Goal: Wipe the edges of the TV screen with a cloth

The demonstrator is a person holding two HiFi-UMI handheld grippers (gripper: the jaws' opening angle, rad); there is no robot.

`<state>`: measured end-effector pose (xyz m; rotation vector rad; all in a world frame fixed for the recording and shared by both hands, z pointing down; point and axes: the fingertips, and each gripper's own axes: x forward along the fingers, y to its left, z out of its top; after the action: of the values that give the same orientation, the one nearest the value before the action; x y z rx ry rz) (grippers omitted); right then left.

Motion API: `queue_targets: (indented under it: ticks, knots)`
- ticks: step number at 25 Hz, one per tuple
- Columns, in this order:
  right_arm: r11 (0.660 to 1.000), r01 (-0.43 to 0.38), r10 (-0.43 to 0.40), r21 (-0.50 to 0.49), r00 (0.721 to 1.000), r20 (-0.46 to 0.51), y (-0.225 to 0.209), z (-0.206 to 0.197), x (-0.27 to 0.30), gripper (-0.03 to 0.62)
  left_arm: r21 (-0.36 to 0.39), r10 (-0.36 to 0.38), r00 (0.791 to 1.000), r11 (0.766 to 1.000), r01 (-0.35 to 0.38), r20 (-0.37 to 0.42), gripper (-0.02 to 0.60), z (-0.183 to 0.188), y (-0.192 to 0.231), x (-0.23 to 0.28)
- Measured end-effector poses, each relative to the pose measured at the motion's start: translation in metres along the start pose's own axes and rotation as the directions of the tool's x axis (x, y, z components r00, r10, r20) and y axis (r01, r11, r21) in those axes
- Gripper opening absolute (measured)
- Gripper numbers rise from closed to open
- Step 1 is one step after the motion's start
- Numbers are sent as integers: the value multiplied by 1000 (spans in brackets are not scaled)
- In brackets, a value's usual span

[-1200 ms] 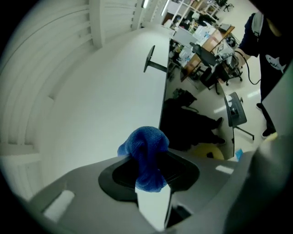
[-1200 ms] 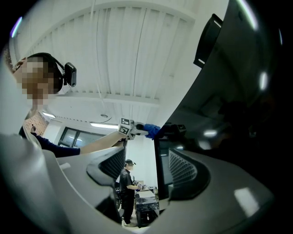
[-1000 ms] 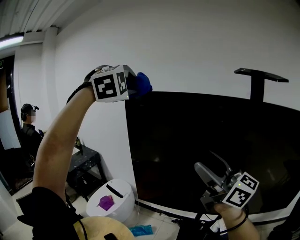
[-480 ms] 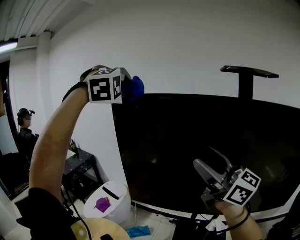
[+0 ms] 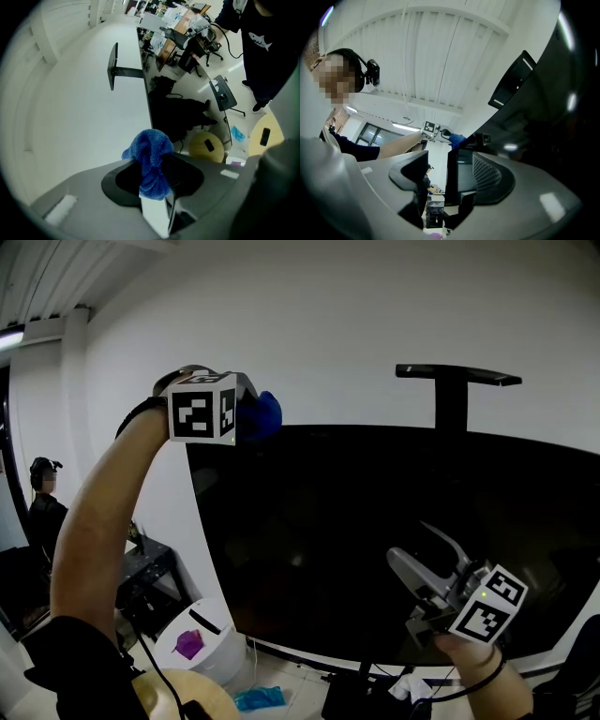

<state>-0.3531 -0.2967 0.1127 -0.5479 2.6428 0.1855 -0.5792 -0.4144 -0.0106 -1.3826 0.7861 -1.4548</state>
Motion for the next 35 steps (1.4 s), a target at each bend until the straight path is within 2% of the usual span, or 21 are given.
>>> queue_targets:
  ticks: [3,9,12,18,23,27,29,35]
  knots:
    - [999,-2,1,-39,1000,-27,-5,14,-19,301,-5,-8,1000,1000,8,-30,115,17,4,2]
    - [992,17,-21,-125,999,-32,-13,51,-56,273,-17,21,1000,1000,-21,-18,115,60,10,-1]
    - [990,50,-53,-132,998,-19,-15,61,-74,249,0,29,1000,1000,-29,2,115,85,15,-3]
    - [978,146,-149,-151,989,-12,-9,65,-107,249,55,1,999,998,-4,53,115,128,18,-5]
    - [954,216,-222,-207,975,-6,-13,83,-140,244,91,8,996,996,-16,92,115,174,29,-3]
    - [920,284,-293,-272,956,5,-24,102,-178,97,71,-4,993,997,-4,116,115,212,37,-2]
    - [905,308,-319,-292,948,11,-33,114,-203,52,62,-10,994,998,4,108,115,232,41,0]
    - [905,298,-318,-302,948,-15,-58,152,-279,49,38,7,997,999,-10,78,115,305,56,4]
